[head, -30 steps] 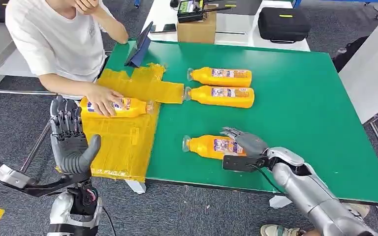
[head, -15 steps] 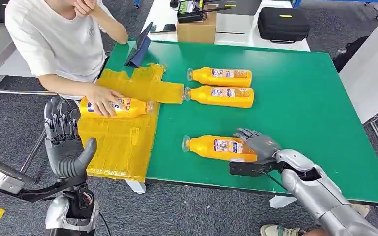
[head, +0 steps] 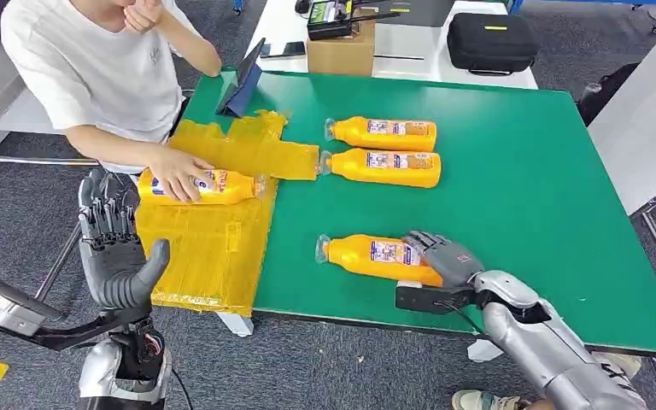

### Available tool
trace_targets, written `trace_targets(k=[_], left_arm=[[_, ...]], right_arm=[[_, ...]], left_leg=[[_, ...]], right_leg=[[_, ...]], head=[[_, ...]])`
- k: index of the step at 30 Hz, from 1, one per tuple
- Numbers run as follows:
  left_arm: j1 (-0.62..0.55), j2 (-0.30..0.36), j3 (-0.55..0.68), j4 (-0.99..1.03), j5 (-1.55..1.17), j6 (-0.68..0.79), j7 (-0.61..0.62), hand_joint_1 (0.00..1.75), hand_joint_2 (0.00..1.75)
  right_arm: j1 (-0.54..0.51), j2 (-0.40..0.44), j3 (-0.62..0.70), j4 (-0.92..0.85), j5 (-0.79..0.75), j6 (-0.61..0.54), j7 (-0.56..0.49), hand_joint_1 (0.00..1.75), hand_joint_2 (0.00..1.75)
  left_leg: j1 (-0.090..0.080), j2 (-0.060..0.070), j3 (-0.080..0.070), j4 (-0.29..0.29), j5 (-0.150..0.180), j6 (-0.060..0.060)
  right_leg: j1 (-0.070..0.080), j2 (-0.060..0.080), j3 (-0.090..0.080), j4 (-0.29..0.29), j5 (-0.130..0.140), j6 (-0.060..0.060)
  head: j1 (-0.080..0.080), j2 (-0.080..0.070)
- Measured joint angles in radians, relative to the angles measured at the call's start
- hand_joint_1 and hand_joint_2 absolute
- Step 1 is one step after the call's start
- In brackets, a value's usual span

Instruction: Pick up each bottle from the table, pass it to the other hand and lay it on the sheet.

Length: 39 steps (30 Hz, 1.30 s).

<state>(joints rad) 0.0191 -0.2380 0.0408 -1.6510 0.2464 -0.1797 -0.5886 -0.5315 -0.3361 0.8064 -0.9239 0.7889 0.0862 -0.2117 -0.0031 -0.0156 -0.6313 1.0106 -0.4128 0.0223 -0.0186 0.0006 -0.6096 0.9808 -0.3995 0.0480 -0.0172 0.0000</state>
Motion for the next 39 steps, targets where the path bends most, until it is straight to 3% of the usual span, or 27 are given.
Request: trace_targets(k=[13,20,30,39], left_arm=[[0.018,0.002,0.000,0.000,0.000,0.006,0.001,0.00,1.75],[0.049,0.007,0.000,-0.004,0.000,-0.013,0.001,0.00,1.75],[0.113,0.020,-0.003,-0.003,-0.142,-0.016,0.016,0.00,1.75],[0.126,0.015,-0.106,0.081,-0.179,-0.036,0.029,0.00,1.75]], right_arm=[[-0.006,0.032,-0.033,0.079,0.027,-0.053,-0.005,1.75,1.75],[0.082,0.065,-0.142,0.047,-0.135,-0.060,-0.106,1.75,1.75],[0.362,0.268,-0.339,-0.284,-0.248,-0.173,-0.258,1.75,1.75],[0.422,0.396,-0.454,-0.555,-0.349,-0.253,-0.330,1.75,1.75]], left_leg=[[0.000,0.000,0.002,0.000,0.000,0.000],[0.001,0.000,0.004,0.000,-0.001,0.000],[0.004,0.005,0.002,-0.001,-0.004,-0.004],[0.002,0.005,0.002,-0.001,-0.004,-0.003]], right_leg=[[0.000,0.000,0.001,-0.001,0.000,0.000],[0.001,0.000,0.004,-0.001,-0.001,0.000],[0.004,0.004,0.000,0.000,-0.002,-0.002],[0.001,0.004,0.000,-0.001,-0.002,-0.002]], head=[[0.000,0.000],[0.000,0.000],[0.000,0.000],[0.000,0.000]])
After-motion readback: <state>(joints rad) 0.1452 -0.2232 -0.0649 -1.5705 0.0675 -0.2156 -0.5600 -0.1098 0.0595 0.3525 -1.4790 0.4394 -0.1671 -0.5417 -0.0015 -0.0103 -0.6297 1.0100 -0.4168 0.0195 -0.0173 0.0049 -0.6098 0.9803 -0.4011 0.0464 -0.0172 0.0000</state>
